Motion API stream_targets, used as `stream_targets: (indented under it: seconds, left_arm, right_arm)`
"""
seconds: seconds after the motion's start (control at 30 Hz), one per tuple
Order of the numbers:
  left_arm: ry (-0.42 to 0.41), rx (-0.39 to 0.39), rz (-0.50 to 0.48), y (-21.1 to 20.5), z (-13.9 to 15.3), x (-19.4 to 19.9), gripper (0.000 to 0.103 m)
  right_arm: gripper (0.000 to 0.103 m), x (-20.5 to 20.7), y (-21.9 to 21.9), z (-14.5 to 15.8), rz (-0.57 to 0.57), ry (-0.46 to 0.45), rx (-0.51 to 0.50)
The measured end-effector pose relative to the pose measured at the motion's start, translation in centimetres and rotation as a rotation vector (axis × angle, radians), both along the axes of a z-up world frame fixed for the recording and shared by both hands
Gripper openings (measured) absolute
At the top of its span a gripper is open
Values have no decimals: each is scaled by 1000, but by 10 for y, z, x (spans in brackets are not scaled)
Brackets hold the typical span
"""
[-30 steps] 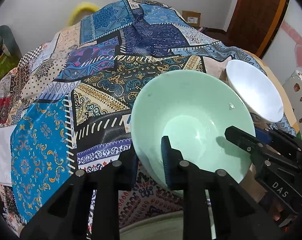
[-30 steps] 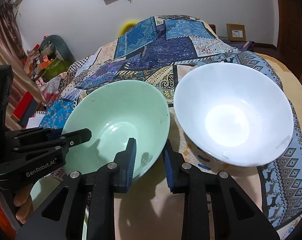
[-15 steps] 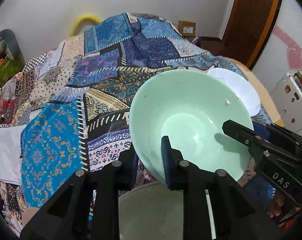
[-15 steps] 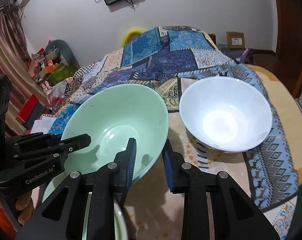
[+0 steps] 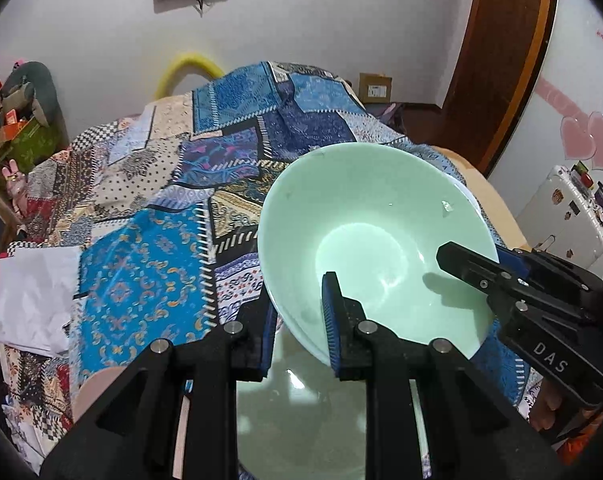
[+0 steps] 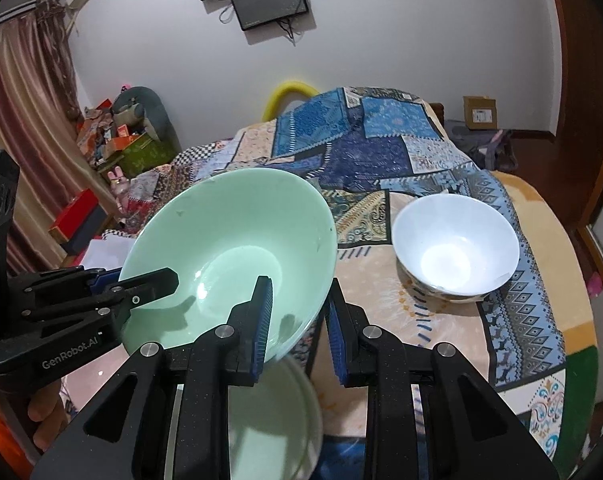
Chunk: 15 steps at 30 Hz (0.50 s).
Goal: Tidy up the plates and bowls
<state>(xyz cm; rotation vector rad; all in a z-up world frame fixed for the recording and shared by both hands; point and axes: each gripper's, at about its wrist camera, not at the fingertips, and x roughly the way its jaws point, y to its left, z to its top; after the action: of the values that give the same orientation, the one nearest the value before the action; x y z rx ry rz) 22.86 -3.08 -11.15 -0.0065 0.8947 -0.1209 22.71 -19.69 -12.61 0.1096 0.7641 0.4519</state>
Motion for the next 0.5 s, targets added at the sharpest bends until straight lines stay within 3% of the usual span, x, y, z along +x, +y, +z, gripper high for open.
stream_targets:
  seconds: [0.5]
  left_arm:
    - [-60, -3, 84, 49, 30, -68, 21]
  right_arm:
    - [24, -38, 44, 14, 83, -41, 12]
